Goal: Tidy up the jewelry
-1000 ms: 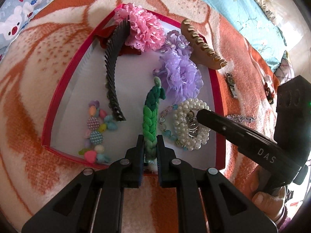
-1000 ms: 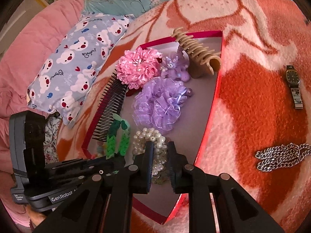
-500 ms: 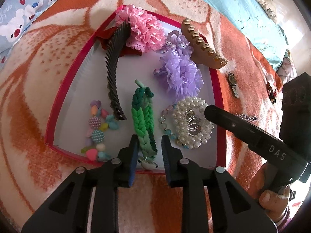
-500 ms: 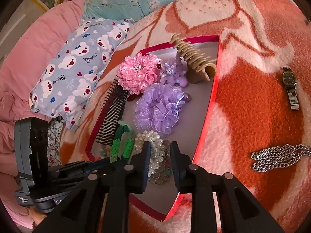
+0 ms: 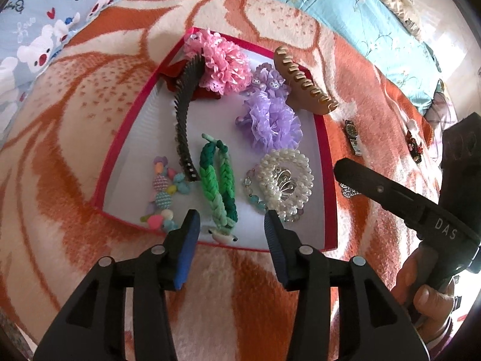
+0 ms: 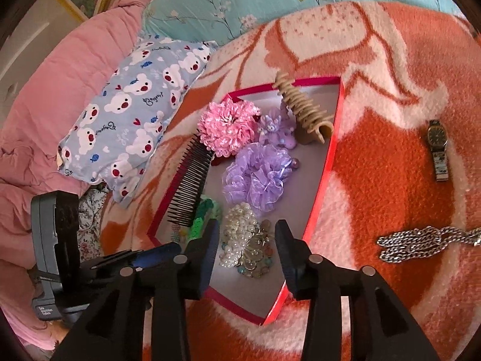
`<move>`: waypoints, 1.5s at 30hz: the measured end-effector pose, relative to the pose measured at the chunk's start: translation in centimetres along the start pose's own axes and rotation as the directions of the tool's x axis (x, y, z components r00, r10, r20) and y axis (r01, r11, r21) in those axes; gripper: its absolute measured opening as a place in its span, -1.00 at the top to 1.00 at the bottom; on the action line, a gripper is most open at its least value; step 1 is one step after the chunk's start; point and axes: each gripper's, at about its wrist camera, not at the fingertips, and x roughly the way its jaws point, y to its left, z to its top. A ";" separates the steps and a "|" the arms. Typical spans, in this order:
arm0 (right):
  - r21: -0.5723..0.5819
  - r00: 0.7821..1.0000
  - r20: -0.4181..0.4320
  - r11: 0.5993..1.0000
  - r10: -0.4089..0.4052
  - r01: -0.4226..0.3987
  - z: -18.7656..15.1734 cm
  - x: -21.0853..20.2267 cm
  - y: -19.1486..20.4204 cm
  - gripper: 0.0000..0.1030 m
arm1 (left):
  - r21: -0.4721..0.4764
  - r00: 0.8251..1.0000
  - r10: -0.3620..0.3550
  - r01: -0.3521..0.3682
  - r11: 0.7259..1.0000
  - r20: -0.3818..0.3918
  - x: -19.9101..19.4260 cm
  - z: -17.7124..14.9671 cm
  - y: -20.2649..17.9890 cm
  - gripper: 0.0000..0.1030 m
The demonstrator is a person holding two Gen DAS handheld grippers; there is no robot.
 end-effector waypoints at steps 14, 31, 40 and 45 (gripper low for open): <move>-0.083 0.997 -0.004 0.994 -0.072 0.072 -1.6 -1.7 1.1 -0.33 | -0.028 0.997 0.059 -0.058 0.998 0.052 -3.1 -1.2 1.1 -0.36; -0.177 0.992 -0.008 0.977 -0.125 0.122 -3.8 -4.2 2.2 -0.72 | -0.030 0.986 0.152 -0.151 0.988 0.060 -4.8 -3.2 2.3 -0.55; -0.170 0.991 -0.024 0.977 -0.135 0.129 -4.6 -4.7 2.0 -0.74 | -0.018 0.980 0.186 -0.185 0.983 0.067 -5.5 -3.8 2.0 -0.61; -0.188 0.990 -0.036 0.973 -0.139 0.130 -4.6 -5.0 2.3 -0.78 | 0.025 0.969 0.232 -0.235 0.972 0.090 -6.4 -3.8 1.2 -0.62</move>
